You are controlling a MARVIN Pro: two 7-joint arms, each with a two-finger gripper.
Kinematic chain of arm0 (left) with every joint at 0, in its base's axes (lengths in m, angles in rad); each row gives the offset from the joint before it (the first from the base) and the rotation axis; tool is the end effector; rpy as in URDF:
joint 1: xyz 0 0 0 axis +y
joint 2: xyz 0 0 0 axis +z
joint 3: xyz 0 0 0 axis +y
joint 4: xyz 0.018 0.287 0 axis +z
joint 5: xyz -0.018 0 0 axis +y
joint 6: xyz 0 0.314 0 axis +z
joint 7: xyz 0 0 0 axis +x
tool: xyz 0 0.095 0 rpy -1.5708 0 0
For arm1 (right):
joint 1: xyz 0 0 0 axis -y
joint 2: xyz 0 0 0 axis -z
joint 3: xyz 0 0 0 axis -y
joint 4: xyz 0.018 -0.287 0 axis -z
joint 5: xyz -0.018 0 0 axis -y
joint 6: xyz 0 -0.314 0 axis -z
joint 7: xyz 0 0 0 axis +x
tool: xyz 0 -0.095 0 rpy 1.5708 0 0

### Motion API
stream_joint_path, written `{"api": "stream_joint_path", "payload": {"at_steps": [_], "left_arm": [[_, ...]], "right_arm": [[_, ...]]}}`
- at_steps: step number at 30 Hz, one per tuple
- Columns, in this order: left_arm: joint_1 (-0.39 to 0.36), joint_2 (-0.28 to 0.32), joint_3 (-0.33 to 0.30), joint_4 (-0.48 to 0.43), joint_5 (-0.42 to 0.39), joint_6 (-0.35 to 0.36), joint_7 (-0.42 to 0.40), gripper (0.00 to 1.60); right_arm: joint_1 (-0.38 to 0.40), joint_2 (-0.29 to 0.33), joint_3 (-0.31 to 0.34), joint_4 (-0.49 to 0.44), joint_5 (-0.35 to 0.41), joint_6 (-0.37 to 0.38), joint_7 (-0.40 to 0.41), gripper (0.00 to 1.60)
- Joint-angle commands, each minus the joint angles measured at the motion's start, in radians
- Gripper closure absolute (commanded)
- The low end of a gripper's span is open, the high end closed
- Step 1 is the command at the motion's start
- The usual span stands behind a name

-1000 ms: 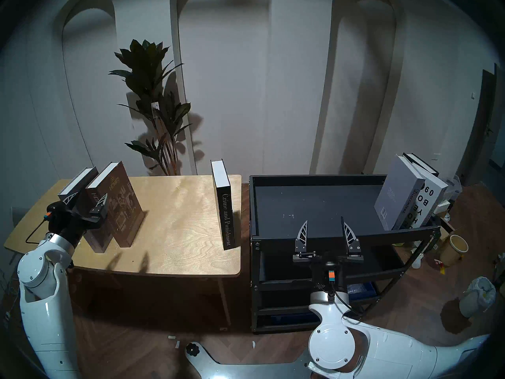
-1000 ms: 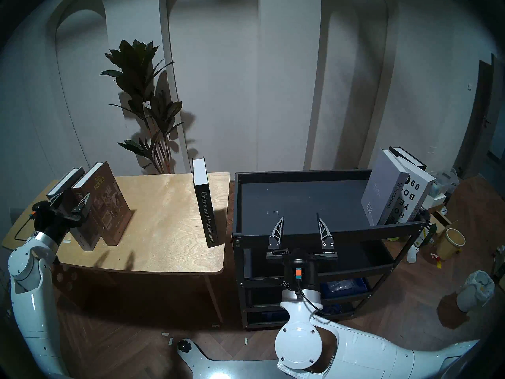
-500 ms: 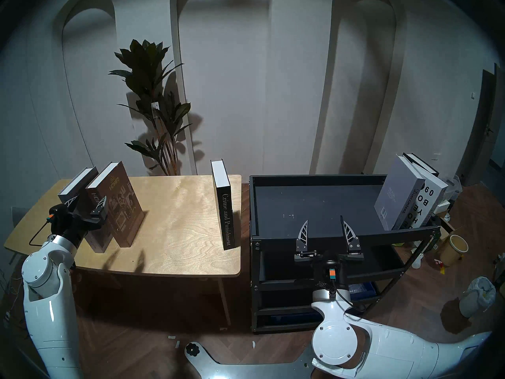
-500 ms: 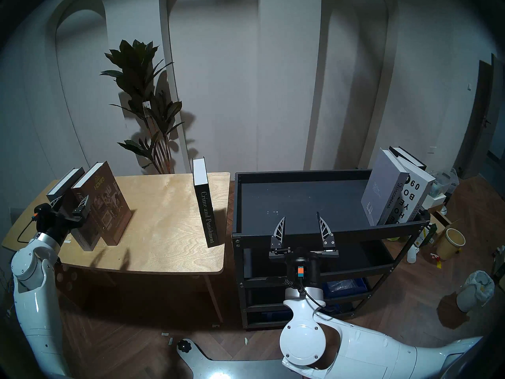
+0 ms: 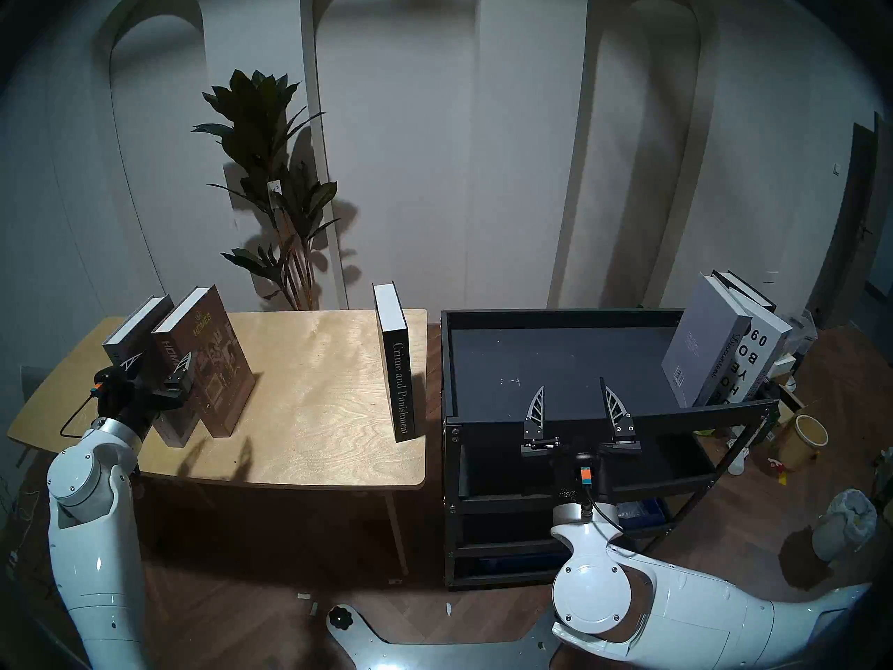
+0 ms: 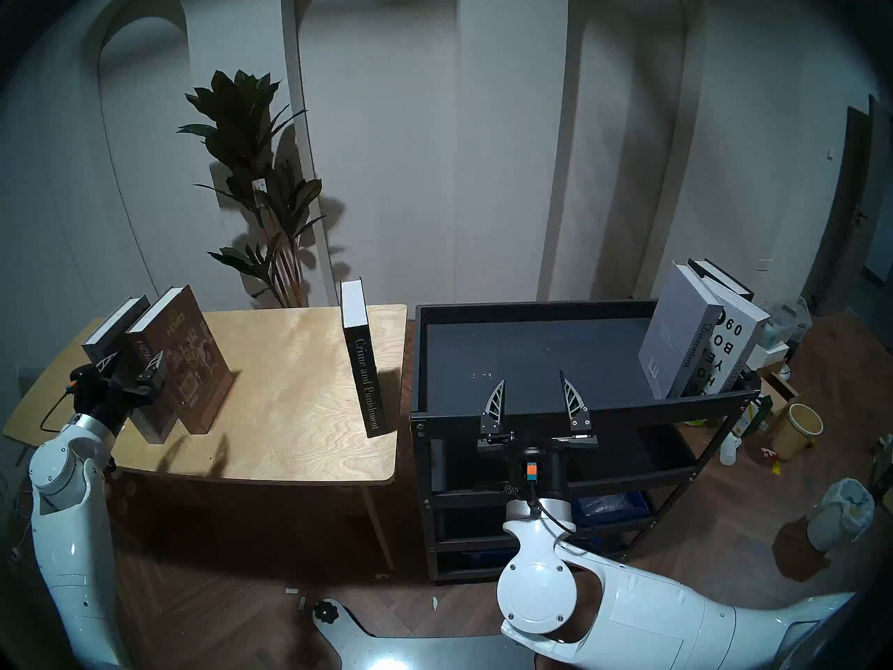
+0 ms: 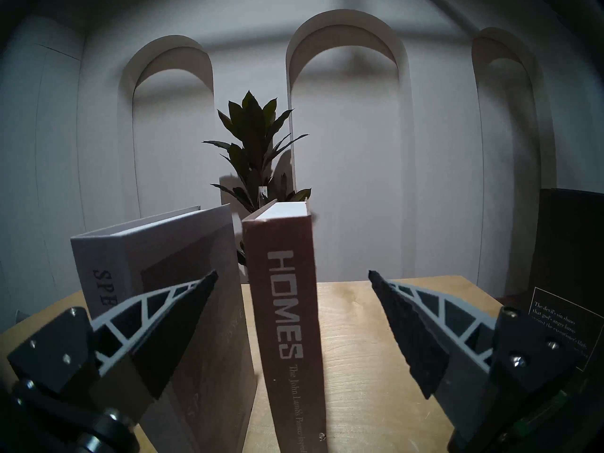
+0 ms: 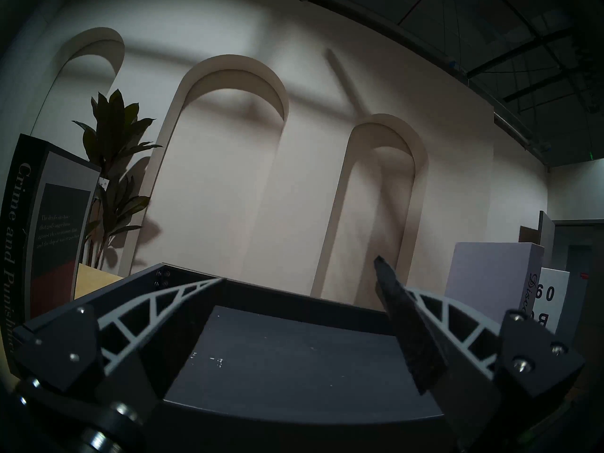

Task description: Move the books from the display table onto the shelf, standing them upright with spines facing out and tallest at one end

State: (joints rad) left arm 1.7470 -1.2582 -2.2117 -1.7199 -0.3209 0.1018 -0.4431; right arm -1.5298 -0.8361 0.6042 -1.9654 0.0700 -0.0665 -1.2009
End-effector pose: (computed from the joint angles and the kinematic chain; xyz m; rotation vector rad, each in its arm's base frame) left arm 0.3232 0.2786 -0.2233 -2.0733 -0.0461 -2.1797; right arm 0.2820 0.0589 -0.2755 1.7185 0.1337 2.2460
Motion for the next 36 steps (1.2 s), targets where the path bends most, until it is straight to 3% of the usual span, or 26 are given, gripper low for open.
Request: {"api": "stream_joint_path", "payload": {"at_steps": [1, 22, 36], "left_arm": [[-0.040, 0.030, 0.000, 0.005, -0.003, -0.024, -0.011, 0.00], [-0.133, 0.071, 0.064, 0.099, 0.016, -0.039, -0.008, 0.00], [-0.234, 0.118, 0.117, 0.213, 0.043, -0.058, -0.006, 0.00]], "right_arm": [[0.017, -0.025, 0.001, 0.007, -0.006, 0.008, 0.000, 0.00], [0.049, -0.059, 0.013, 0.060, 0.010, 0.019, 0.014, 0.00], [0.076, -0.093, 0.016, 0.115, 0.026, 0.022, 0.031, 0.00]]}}
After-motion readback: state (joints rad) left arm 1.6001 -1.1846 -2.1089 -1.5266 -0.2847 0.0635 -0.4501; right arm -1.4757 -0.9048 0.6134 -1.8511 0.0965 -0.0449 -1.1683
